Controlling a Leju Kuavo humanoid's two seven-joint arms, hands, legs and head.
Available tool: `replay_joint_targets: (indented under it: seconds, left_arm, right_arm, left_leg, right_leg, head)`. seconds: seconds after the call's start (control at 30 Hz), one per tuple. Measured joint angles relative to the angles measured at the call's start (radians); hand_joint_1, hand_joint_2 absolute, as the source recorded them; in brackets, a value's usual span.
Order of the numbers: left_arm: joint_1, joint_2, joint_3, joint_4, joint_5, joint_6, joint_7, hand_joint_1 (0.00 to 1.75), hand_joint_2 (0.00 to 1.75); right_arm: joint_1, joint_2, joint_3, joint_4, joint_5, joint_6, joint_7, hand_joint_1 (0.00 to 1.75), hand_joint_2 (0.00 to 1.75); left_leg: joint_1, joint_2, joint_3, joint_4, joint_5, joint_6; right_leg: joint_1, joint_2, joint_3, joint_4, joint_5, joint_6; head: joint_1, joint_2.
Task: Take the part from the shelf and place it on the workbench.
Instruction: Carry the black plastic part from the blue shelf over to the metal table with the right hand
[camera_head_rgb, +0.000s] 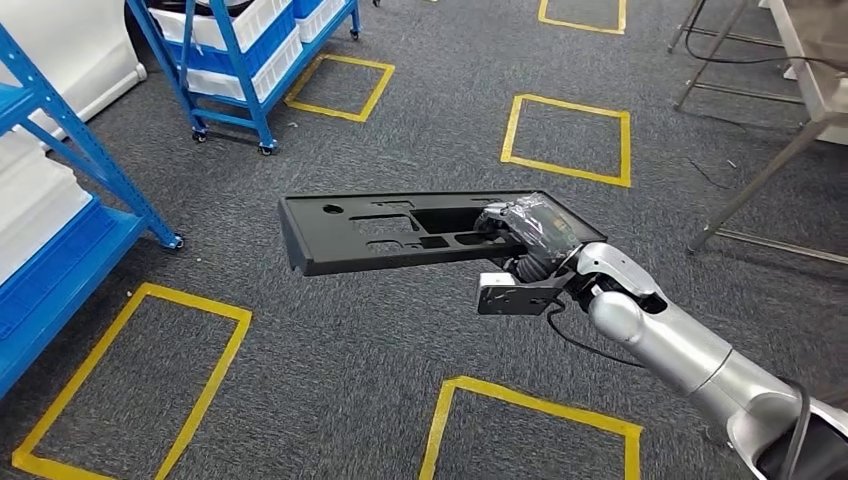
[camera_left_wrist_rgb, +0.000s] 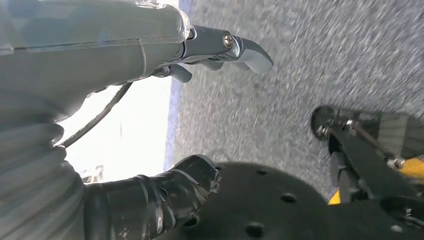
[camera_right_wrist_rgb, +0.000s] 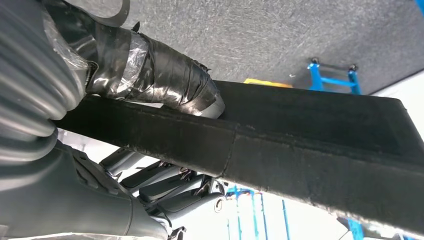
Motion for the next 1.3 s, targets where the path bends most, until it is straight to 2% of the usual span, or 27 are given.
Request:
replay_joint_targets:
  seconds: [0.03,0.07,0.1,0.17,0.2,0.23,0.27,0.3,0.33,0.4,0.43,0.47,0.63,0.7,0.73,0.77,0.83,0.87,0.9,0.97,1.03,1.1,1.13,1.2,1.27,1.3]
  left_arm:
    - [-0.001,-0.001,0.000,0.000,-0.001,0.000,0.000,0.00,1.75]
    - [-0.002,-0.001,0.000,0.000,-0.002,0.000,0.001,0.00,1.75]
    - [-0.001,-0.002,0.000,0.000,-0.004,0.002,0.002,0.00,1.75]
    - [0.001,-0.001,0.000,0.000,-0.010,0.010,0.004,0.00,1.75]
    - [0.003,-0.001,0.000,0.000,-0.013,0.014,0.006,0.00,1.75]
    - [0.004,-0.001,-0.001,0.000,-0.016,0.017,0.006,0.00,1.75]
    - [0.005,0.000,-0.001,0.000,-0.018,0.019,0.006,0.00,1.75]
    - [0.005,0.000,-0.002,0.000,-0.019,0.021,0.006,0.00,1.75]
    - [0.005,0.000,-0.003,0.000,-0.020,0.022,0.006,0.00,1.75]
    - [0.004,0.001,-0.004,0.000,-0.022,0.024,0.006,0.00,1.75]
    - [0.003,0.002,-0.004,0.000,-0.022,0.025,0.006,0.00,1.75]
    - [0.003,0.003,-0.005,0.000,-0.023,0.025,0.006,0.00,1.75]
    - [0.002,0.003,-0.005,0.000,-0.023,0.025,0.006,0.00,1.75]
    - [0.000,0.003,-0.005,0.000,-0.025,0.027,0.006,0.00,1.75]
    - [-0.001,0.003,-0.006,0.000,-0.026,0.029,0.006,0.00,1.75]
    - [0.000,0.003,-0.006,0.000,-0.027,0.031,0.005,0.00,1.75]
    - [0.002,0.003,-0.007,0.000,-0.030,0.037,0.005,0.00,1.75]
    - [0.003,0.003,-0.007,0.000,-0.032,0.039,0.005,0.00,1.75]
    - [0.004,0.003,-0.007,0.000,-0.034,0.040,0.006,0.00,1.75]
    - [0.004,0.004,-0.008,0.000,-0.036,0.041,0.006,0.00,1.75]
    - [0.004,0.004,-0.009,0.000,-0.037,0.042,0.006,0.00,1.75]
    - [0.002,0.004,-0.010,0.000,-0.037,0.043,0.006,0.00,1.75]
    - [0.001,0.004,-0.010,0.000,-0.037,0.043,0.006,0.00,1.75]
    - [0.002,0.004,-0.011,0.000,-0.037,0.044,0.006,0.00,1.75]
    - [0.004,0.004,-0.012,0.000,-0.037,0.044,0.006,0.00,1.75]
    - [0.004,0.004,-0.012,0.000,-0.037,0.044,0.006,0.00,1.75]
  right_arm:
    - [0.000,-0.002,0.000,0.000,0.000,-0.001,0.001,1.75,1.75]
    - [-0.001,-0.004,0.000,0.000,0.000,-0.001,0.003,1.75,1.75]
    - [-0.002,-0.007,0.000,0.000,0.000,-0.002,0.005,1.75,1.75]
    - [-0.005,-0.009,0.000,0.001,0.001,-0.003,0.012,1.75,1.75]
    - [-0.003,-0.009,0.000,0.003,0.005,-0.004,0.016,1.75,1.75]
    - [-0.001,-0.009,0.000,0.005,0.009,-0.005,0.019,1.75,1.75]
    - [0.000,-0.009,0.000,0.007,0.015,-0.006,0.023,1.75,1.75]
    - [0.001,-0.010,0.000,0.009,0.021,-0.008,0.026,1.75,1.75]
    - [0.002,-0.010,0.000,0.010,0.027,-0.012,0.028,1.75,1.75]
    - [0.000,-0.012,0.000,0.012,0.036,-0.021,0.031,1.75,1.75]
    - [0.000,-0.013,0.000,0.012,0.038,-0.024,0.032,1.75,1.75]
    - [-0.001,-0.013,0.000,0.013,0.039,-0.025,0.032,1.75,1.75]
    - [0.000,-0.013,0.000,0.013,0.040,-0.025,0.033,1.75,1.75]
    - [0.001,-0.021,-0.003,0.013,0.048,-0.029,0.036,1.75,1.75]
    - [-0.001,-0.029,-0.008,0.013,0.060,-0.036,0.042,1.75,1.75]
    - [-0.003,-0.037,-0.013,0.014,0.073,-0.044,0.048,1.75,1.75]
    - [-0.007,-0.048,-0.021,0.013,0.094,-0.056,0.059,1.75,1.75]
    - [-0.007,-0.049,-0.023,0.013,0.097,-0.057,0.060,1.75,1.75]
    - [-0.007,-0.051,-0.026,0.013,0.100,-0.057,0.061,1.75,1.75]
    - [-0.008,-0.054,-0.033,0.013,0.102,-0.057,0.063,1.75,1.75]
    - [-0.008,-0.055,-0.036,0.013,0.103,-0.057,0.064,1.75,1.75]
    - [-0.005,-0.058,-0.037,0.013,0.103,-0.057,0.065,1.75,1.75]
    - [-0.003,-0.061,-0.038,0.013,0.103,-0.057,0.065,1.75,1.75]
    - [-0.003,-0.070,-0.042,0.013,0.103,-0.058,0.065,1.75,1.75]
    - [-0.004,-0.074,-0.046,0.014,0.103,-0.058,0.065,1.75,1.75]
    - [-0.003,-0.074,-0.046,0.014,0.104,-0.058,0.065,1.75,1.75]
  left_leg:
    - [0.001,0.011,0.000,-0.007,0.008,0.002]
    - [0.002,0.023,0.001,-0.015,0.018,0.006]
    - [0.004,0.036,0.000,-0.023,0.028,0.009]
    - [0.005,0.060,-0.009,-0.028,0.041,0.012]
    - [0.006,0.072,-0.015,-0.028,0.045,0.010]
    - [0.007,0.084,-0.021,-0.026,0.047,0.008]
    - [0.009,0.097,-0.026,-0.024,0.049,0.005]
    - [0.011,0.108,-0.031,-0.020,0.049,0.001]
    - [0.014,0.119,-0.035,-0.014,0.047,-0.004]
    - [0.017,0.135,-0.043,-0.001,0.040,-0.019]
    - [0.017,0.139,-0.045,0.003,0.037,-0.025]
    - [0.016,0.140,-0.047,0.005,0.036,-0.028]
    - [0.014,0.143,-0.047,0.009,0.034,-0.031]
    - [0.015,0.154,-0.045,0.012,0.031,-0.041]
    - [0.018,0.136,-0.060,0.050,0.005,-0.048]
    - [0.020,0.115,-0.096,0.126,-0.033,-0.050]
    - [0.020,0.063,-0.169,0.272,-0.093,-0.043]
    - [0.016,0.059,-0.180,0.288,-0.084,-0.035]
    - [0.013,0.054,-0.161,0.242,-0.049,-0.027]
    - [0.006,0.016,-0.107,0.116,0.013,-0.010]
    - [0.004,-0.013,-0.077,0.045,0.034,-0.003]
    - [0.004,0.000,-0.072,0.031,0.039,-0.003]
    - [0.006,0.011,-0.068,0.022,0.045,-0.001]
    - [0.010,0.033,-0.062,0.001,0.059,0.006]
    - [0.010,0.056,-0.062,-0.005,0.063,0.010]
    - [0.010,0.067,-0.063,-0.004,0.063,0.009]
  right_leg:
    - [-0.001,-0.002,-0.003,0.000,0.004,0.004]
    - [-0.001,-0.016,-0.010,0.009,-0.005,0.009]
    - [-0.002,-0.038,-0.023,0.037,-0.028,0.014]
    - [-0.012,-0.083,-0.068,0.147,-0.100,0.026]
    - [-0.020,-0.090,-0.090,0.210,-0.130,0.034]
    - [-0.029,-0.094,-0.102,0.253,-0.146,0.041]
    - [-0.037,-0.098,-0.097,0.262,-0.145,0.049]
    - [-0.045,-0.103,-0.071,0.231,-0.128,0.057]
    - [-0.052,-0.115,-0.027,0.168,-0.104,0.066]
    - [-0.051,-0.143,0.046,0.054,-0.080,0.076]
    - [-0.048,-0.154,0.062,0.028,-0.081,0.078]
    - [-0.043,-0.158,0.064,0.024,-0.087,0.077]
    - [-0.043,-0.155,0.064,0.020,-0.082,0.073]
    - [-0.040,-0.140,0.058,0.021,-0.081,0.056]
    - [-0.037,-0.125,0.055,0.021,-0.080,0.039]
    - [-0.030,-0.106,0.051,0.023,-0.079,0.022]
    - [-0.019,-0.071,0.049,0.021,-0.074,0.000]
    - [-0.013,-0.057,0.048,0.022,-0.073,-0.002]
    - [-0.010,-0.045,0.048,0.023,-0.073,-0.002]
    - [-0.009,-0.024,0.047,0.026,-0.072,-0.001]
    - [-0.012,-0.005,0.040,0.027,-0.068,0.006]
    - [-0.015,0.015,0.034,0.024,-0.060,0.018]
    - [-0.015,0.013,0.031,0.027,-0.062,0.022]
    - [-0.012,-0.027,0.007,0.074,-0.096,0.031]
    - [-0.018,-0.078,-0.044,0.188,-0.158,0.041]
    - [-0.024,-0.088,-0.068,0.241,-0.178,0.047]
  head:
    - [0.000,0.000]
    - [0.001,0.000]
    - [0.001,0.000]
    - [0.002,0.000]
    - [0.002,0.000]
    - [0.002,0.000]
    - [0.002,0.000]
    - [0.002,0.000]
    - [0.002,0.000]
    - [0.003,0.000]
    - [0.003,0.000]
    - [0.003,0.000]
    - [0.002,0.000]
    - [0.002,0.000]
    - [0.001,0.000]
    - [0.001,0.000]
    - [0.001,0.000]
    - [0.001,0.000]
    - [0.001,0.000]
    - [0.001,0.000]
    - [0.001,0.000]
    - [0.001,0.000]
    - [0.001,0.000]
    - [0.002,0.000]
    - [0.003,0.000]
    - [0.003,0.000]
